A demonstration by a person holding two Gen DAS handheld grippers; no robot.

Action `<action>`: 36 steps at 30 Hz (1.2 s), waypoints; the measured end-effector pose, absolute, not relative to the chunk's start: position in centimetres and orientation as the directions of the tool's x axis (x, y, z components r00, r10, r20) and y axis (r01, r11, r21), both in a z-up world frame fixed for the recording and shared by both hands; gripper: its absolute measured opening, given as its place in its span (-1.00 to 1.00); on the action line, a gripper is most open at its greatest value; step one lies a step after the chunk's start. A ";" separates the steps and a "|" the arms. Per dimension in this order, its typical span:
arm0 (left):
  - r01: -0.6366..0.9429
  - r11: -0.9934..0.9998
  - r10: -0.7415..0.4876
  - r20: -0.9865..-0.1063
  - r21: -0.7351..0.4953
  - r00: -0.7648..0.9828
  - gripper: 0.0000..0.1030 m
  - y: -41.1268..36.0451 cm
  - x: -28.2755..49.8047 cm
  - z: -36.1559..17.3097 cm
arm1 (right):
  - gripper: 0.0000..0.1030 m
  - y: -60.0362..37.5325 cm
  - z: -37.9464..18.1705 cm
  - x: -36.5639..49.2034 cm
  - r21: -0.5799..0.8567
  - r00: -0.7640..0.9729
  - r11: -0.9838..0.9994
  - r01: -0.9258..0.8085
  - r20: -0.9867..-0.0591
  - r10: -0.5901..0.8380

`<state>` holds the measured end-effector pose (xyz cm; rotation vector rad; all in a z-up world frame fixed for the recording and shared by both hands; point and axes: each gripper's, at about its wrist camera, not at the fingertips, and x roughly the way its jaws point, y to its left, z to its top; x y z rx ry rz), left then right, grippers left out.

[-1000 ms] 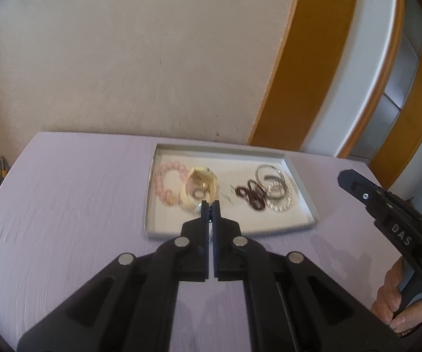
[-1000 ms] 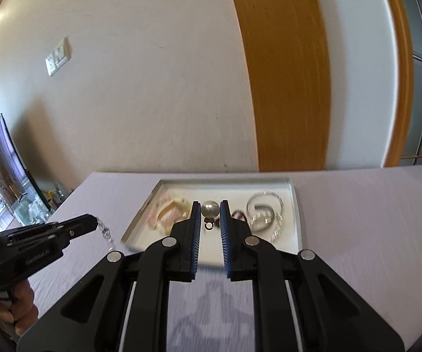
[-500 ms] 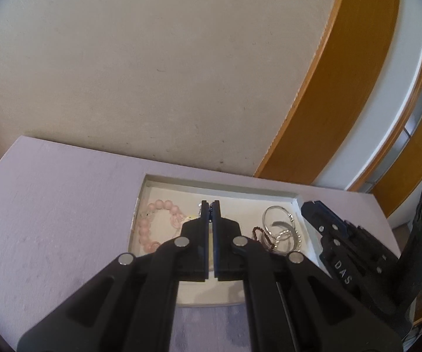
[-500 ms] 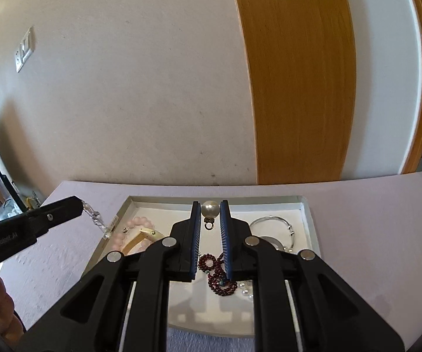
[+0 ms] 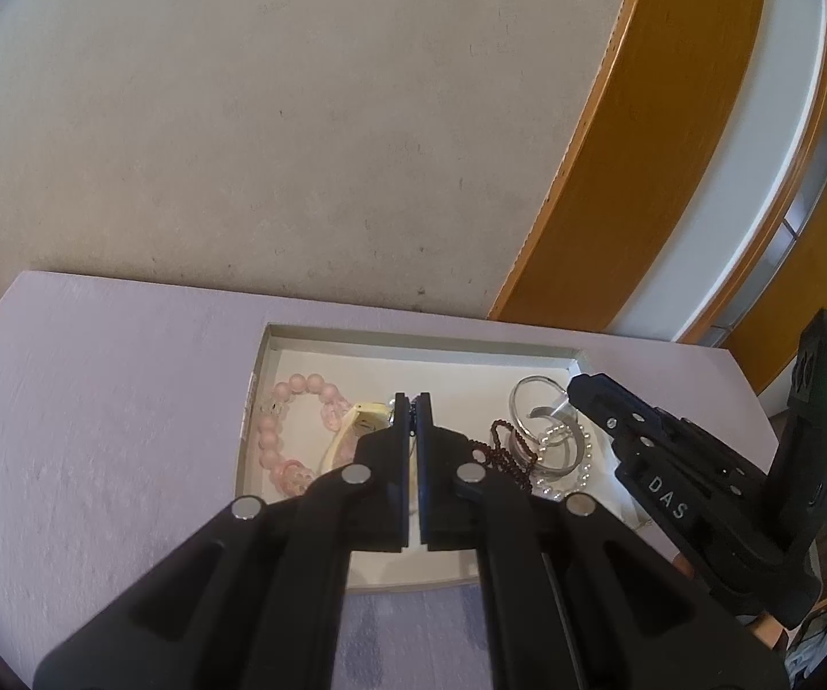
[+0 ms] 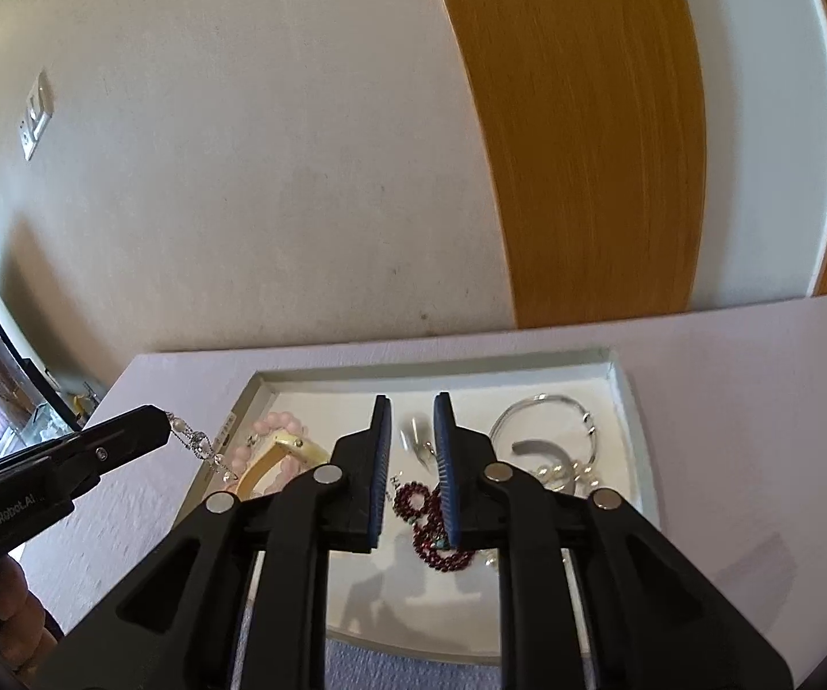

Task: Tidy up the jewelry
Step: 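Carry the pendant into the tray and open the right tool while the left carries the earrings, then lower the pearl earrings into the tray and open the left tool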

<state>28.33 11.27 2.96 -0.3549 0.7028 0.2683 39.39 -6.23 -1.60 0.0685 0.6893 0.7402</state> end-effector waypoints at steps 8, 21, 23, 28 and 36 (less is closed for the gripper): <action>-0.355 0.908 0.114 -0.686 -0.222 0.719 -0.95 11.3 28.8 2.3 | -0.24 -7.4 -1.3 39.8 0.315 0.553 0.764 -0.563 -0.543 0.632; -0.357 0.919 0.141 -0.705 -0.169 0.695 -0.86 10.4 29.6 1.4 | -0.18 -7.9 -1.5 40.1 0.312 0.565 0.778 -0.545 -0.550 0.615; -0.376 0.915 0.168 -0.709 -0.146 0.685 -0.48 10.4 29.6 1.3 | -0.18 -7.9 -1.5 40.1 0.309 0.565 0.780 -0.545 -0.552 0.613; -0.385 0.912 0.179 -0.708 -0.141 0.683 -0.28 10.5 29.5 1.4 | -0.18 -7.9 -1.5 40.2 0.307 0.566 0.781 -0.544 -0.552 0.612; -0.397 0.906 0.183 -0.709 -0.147 0.681 -0.05 10.7 29.4 1.7 | -0.18 -8.0 -1.5 40.4 0.307 0.568 0.782 -0.542 -0.552 0.610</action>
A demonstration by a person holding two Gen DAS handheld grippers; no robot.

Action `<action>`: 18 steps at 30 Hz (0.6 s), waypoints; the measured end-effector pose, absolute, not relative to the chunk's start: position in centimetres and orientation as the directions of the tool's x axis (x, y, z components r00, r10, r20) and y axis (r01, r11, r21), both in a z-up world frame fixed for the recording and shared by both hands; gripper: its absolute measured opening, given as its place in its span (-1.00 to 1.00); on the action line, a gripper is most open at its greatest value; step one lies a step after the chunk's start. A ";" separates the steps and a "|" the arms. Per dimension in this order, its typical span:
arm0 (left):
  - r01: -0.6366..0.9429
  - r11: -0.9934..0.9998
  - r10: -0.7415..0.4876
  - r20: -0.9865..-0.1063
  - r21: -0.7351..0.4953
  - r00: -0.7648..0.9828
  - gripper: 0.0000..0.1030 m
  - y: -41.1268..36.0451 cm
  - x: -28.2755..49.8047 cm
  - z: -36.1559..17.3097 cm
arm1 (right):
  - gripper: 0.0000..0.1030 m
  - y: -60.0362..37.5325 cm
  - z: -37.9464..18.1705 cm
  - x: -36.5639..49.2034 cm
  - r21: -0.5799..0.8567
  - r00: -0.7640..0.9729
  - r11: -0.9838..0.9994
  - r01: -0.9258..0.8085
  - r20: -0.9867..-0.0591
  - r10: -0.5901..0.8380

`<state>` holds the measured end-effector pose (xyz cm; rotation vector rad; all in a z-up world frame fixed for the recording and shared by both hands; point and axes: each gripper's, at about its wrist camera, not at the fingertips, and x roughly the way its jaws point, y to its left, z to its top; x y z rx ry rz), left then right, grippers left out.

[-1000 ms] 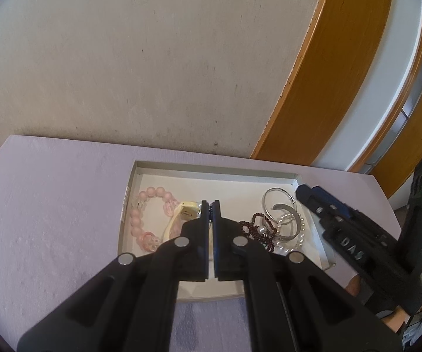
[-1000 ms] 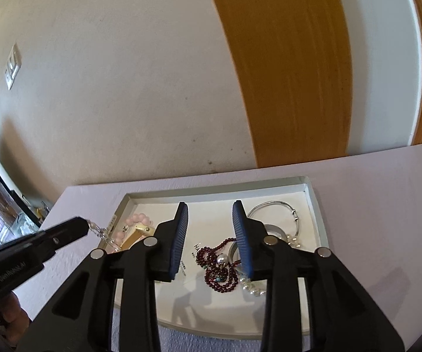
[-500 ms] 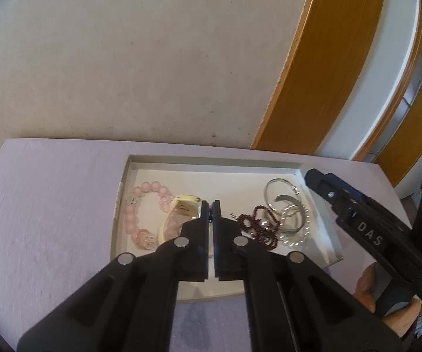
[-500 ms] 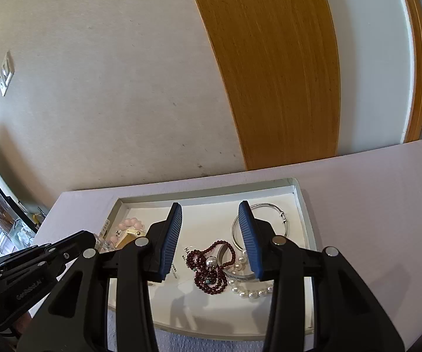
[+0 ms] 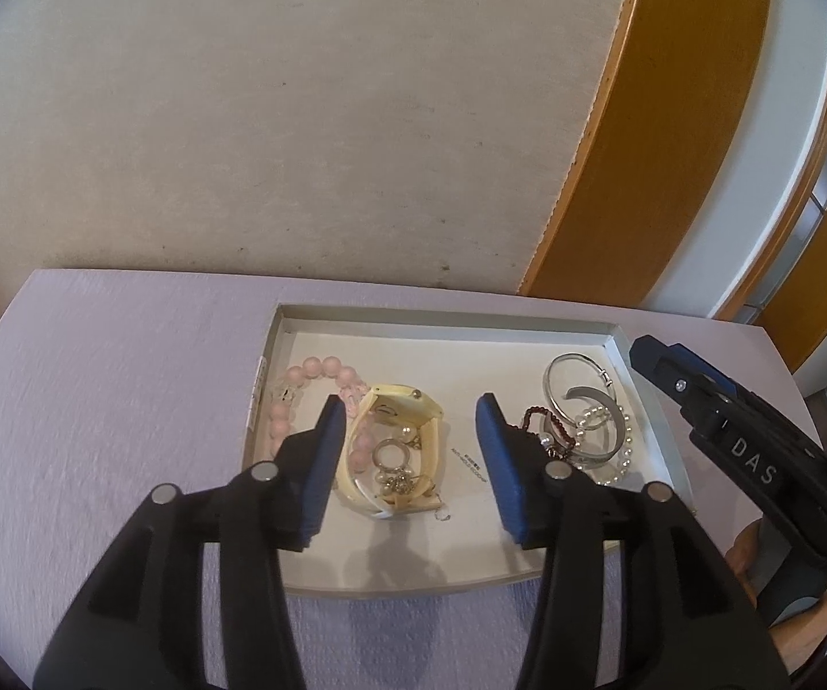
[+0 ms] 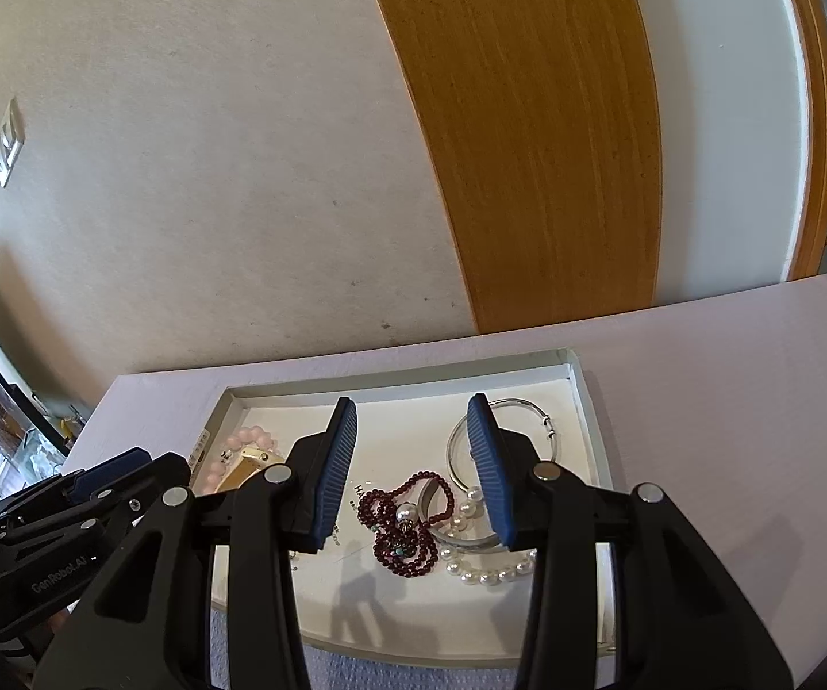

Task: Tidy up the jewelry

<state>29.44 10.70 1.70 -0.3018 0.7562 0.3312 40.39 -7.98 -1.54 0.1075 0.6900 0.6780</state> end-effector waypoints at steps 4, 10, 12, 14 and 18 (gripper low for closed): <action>-0.400 0.903 0.181 -0.708 -0.154 0.682 0.04 10.9 29.4 1.9 | -0.11 -8.2 -1.4 40.5 0.309 0.574 0.787 -0.534 -0.551 0.606; -0.399 0.899 0.163 -0.709 -0.179 0.686 0.17 10.7 27.6 2.9 | 0.11 -8.9 -0.2 39.5 0.333 0.568 0.774 -0.538 -0.536 0.625; -0.406 0.900 0.186 -0.703 -0.158 0.686 0.30 10.6 26.3 3.3 | 0.23 -9.4 0.5 38.4 0.321 0.581 0.776 -0.544 -0.523 0.624; -0.417 0.897 0.206 -0.695 -0.148 0.689 0.42 10.7 24.5 3.6 | 0.30 -9.7 0.6 37.6 0.309 0.583 0.778 -0.547 -0.526 0.619; -0.435 0.883 0.203 -0.694 -0.175 0.691 0.70 11.2 21.5 3.4 | 0.56 -10.1 0.2 35.4 0.272 0.570 0.780 -0.563 -0.556 0.605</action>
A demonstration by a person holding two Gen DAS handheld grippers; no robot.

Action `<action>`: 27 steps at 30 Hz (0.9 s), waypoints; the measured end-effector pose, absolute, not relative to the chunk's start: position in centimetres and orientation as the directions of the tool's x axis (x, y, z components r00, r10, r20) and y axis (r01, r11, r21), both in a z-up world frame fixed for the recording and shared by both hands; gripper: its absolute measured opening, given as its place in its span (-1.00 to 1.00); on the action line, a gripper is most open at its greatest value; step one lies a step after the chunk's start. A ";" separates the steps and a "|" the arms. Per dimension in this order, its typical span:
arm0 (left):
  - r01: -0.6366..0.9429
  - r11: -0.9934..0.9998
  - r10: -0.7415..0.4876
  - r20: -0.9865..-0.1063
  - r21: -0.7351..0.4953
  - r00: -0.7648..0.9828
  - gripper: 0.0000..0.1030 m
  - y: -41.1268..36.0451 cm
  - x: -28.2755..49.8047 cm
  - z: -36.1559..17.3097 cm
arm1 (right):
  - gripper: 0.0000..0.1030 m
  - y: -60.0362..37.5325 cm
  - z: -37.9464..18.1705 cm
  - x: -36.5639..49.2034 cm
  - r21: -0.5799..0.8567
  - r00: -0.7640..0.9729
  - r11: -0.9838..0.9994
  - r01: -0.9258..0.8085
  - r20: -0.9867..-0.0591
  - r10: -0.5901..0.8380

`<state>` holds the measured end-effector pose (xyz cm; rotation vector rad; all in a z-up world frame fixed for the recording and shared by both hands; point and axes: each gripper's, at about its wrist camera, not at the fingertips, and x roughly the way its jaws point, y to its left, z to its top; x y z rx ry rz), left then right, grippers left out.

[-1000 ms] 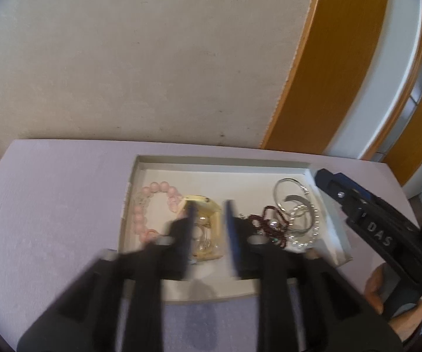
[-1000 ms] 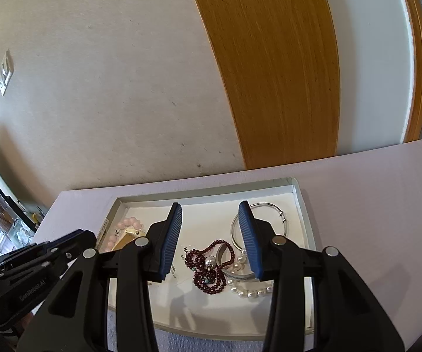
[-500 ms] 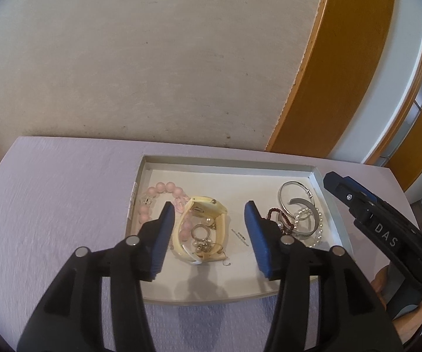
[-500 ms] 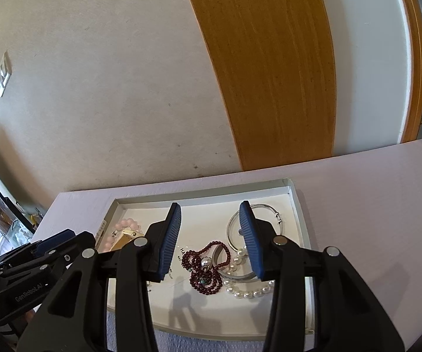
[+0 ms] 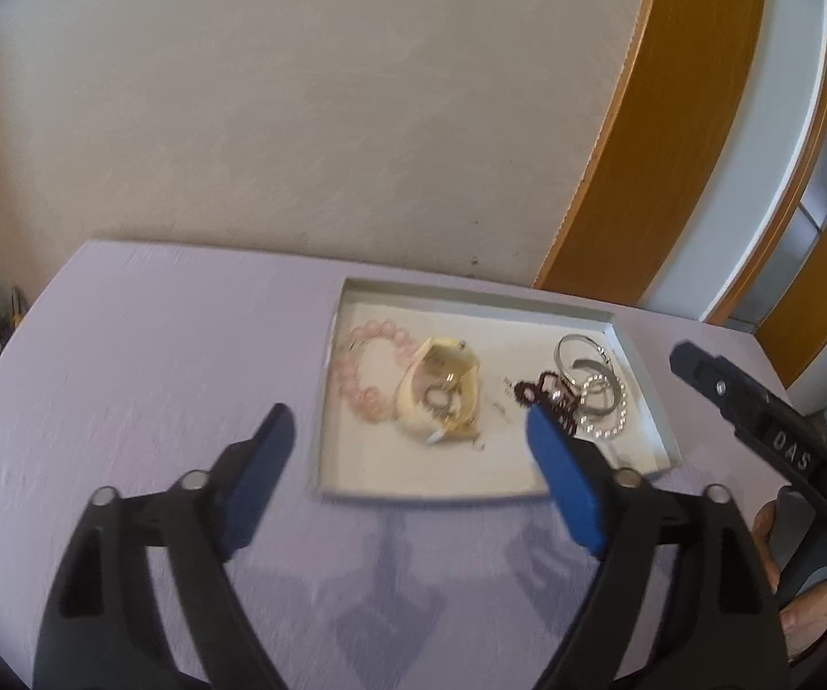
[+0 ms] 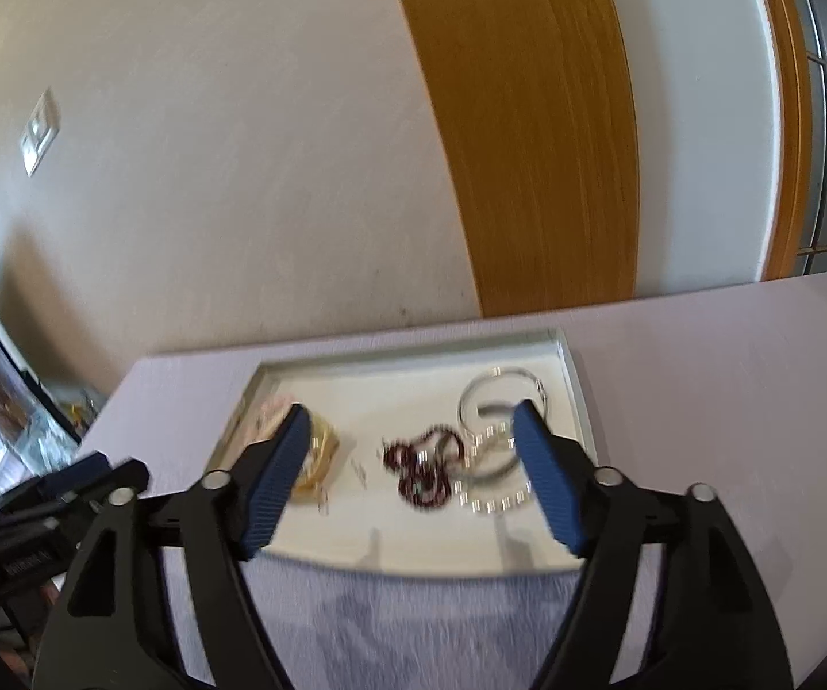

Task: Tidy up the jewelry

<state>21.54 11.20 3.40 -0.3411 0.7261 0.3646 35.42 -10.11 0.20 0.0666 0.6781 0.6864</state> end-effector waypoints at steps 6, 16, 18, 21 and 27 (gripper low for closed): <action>-0.391 0.905 0.149 -0.739 -0.166 0.657 0.79 11.0 21.2 0.0 | 0.97 -11.3 -1.7 32.9 0.260 0.542 0.762 -0.593 -0.571 0.616; -0.397 0.906 0.144 -0.777 -0.146 0.613 0.91 10.9 20.8 -1.7 | 0.97 -11.1 -4.2 33.0 0.260 0.472 0.782 -0.566 -0.676 0.566; -0.393 0.905 0.130 -0.770 -0.166 0.624 0.95 10.9 20.4 -1.5 | 0.97 -11.2 -4.2 32.8 0.260 0.469 0.780 -0.568 -0.677 0.567; -0.390 0.901 0.107 -0.773 -0.191 0.626 0.96 11.0 19.9 -1.4 | 0.97 -11.1 -4.1 32.4 0.265 0.460 0.768 -0.583 -0.672 0.581; -0.391 0.893 0.077 -0.783 -0.221 0.617 0.96 11.2 20.1 -1.9 | 0.97 -10.4 -4.4 32.0 0.240 0.460 0.769 -0.592 -0.683 0.567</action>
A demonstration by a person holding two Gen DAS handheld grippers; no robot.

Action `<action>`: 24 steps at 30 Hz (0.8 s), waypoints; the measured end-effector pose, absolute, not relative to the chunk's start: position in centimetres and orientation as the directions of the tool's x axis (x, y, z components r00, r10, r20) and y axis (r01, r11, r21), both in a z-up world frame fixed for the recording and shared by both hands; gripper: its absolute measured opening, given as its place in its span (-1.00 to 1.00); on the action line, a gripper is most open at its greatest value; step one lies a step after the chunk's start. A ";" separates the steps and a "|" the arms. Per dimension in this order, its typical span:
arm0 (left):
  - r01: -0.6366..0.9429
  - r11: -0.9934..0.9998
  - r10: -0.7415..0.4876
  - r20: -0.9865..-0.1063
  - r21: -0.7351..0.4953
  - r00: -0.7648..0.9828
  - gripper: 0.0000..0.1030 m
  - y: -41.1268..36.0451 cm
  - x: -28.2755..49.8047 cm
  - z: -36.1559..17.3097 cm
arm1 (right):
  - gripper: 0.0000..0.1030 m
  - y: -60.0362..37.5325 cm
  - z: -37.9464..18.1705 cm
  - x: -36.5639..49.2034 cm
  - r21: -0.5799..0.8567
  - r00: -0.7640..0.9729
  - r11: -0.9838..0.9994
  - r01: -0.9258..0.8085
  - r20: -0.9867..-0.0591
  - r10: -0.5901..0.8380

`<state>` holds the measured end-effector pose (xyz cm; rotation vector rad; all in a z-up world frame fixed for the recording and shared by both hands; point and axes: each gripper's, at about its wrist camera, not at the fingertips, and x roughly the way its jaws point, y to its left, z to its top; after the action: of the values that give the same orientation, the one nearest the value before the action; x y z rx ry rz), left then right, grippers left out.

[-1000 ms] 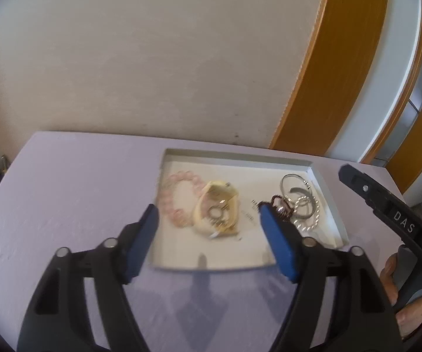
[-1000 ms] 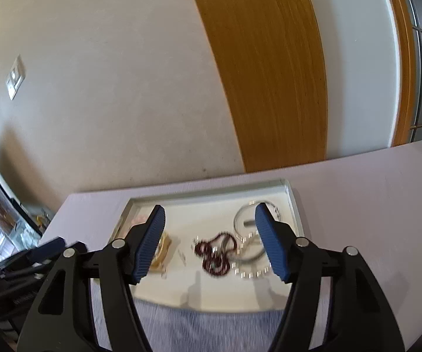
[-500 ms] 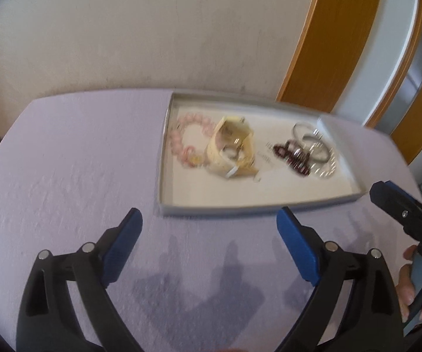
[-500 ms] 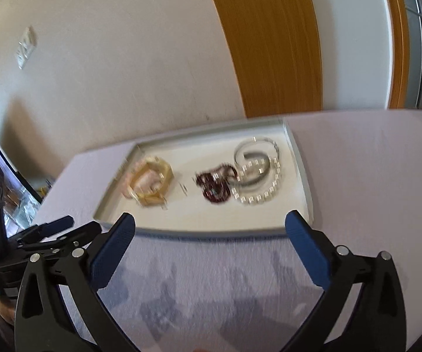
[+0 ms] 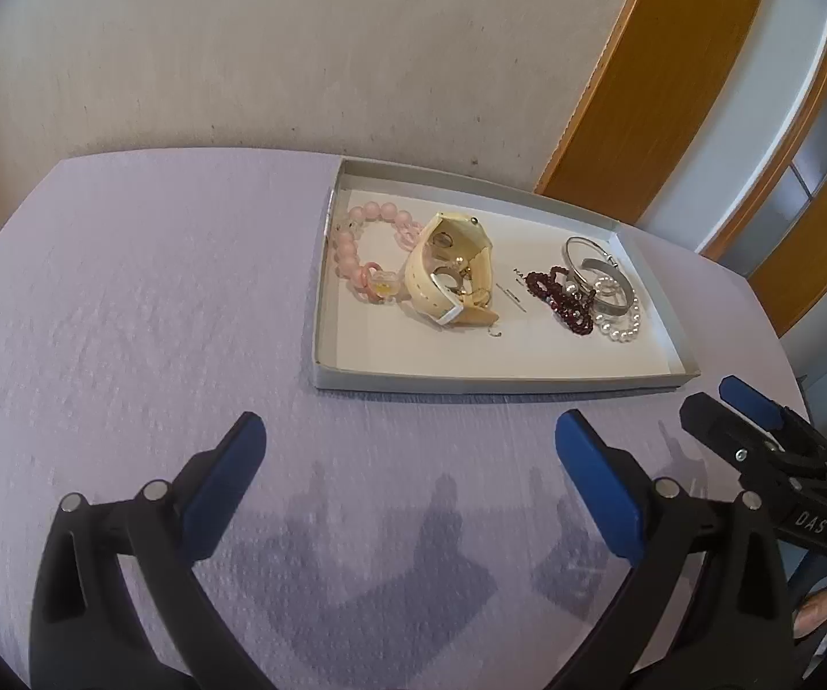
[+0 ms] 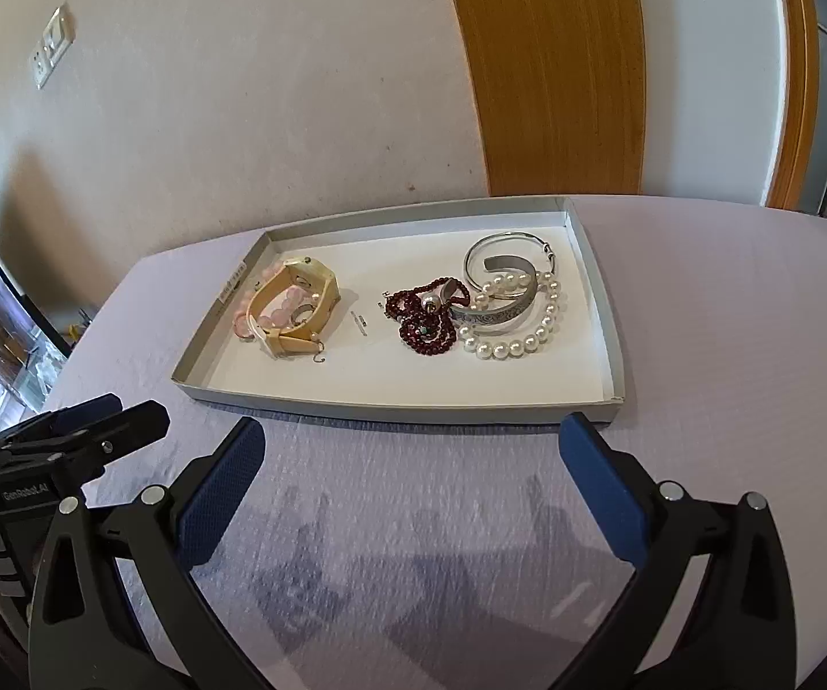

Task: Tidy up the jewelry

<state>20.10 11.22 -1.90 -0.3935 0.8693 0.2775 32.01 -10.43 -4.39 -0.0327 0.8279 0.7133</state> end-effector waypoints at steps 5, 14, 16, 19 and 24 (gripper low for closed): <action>-0.387 0.891 0.057 -0.786 -0.238 0.615 0.96 11.3 20.3 -2.3 | 0.97 -10.6 -4.5 32.3 0.265 0.454 0.769 -0.581 -0.679 0.577; -0.378 0.897 0.053 -0.792 -0.230 0.609 0.96 11.0 20.6 -2.5 | 0.97 -10.9 -4.5 32.4 0.289 0.445 0.762 -0.580 -0.672 0.592; -0.374 0.898 0.051 -0.792 -0.229 0.608 0.96 10.9 20.7 -2.6 | 0.97 -11.0 -4.6 32.4 0.290 0.444 0.763 -0.578 -0.672 0.592; -0.368 0.900 0.045 -0.790 -0.233 0.611 0.96 10.8 20.7 -2.6 | 0.97 -11.0 -4.6 32.6 0.295 0.442 0.765 -0.572 -0.675 0.591; -0.360 0.902 0.038 -0.783 -0.241 0.620 0.96 10.7 20.7 -2.4 | 0.97 -11.1 -4.7 32.6 0.301 0.441 0.765 -0.569 -0.674 0.593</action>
<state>20.65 10.74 -2.40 -0.3979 0.8771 0.2357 32.64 -11.13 -4.66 0.0312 0.8491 0.7211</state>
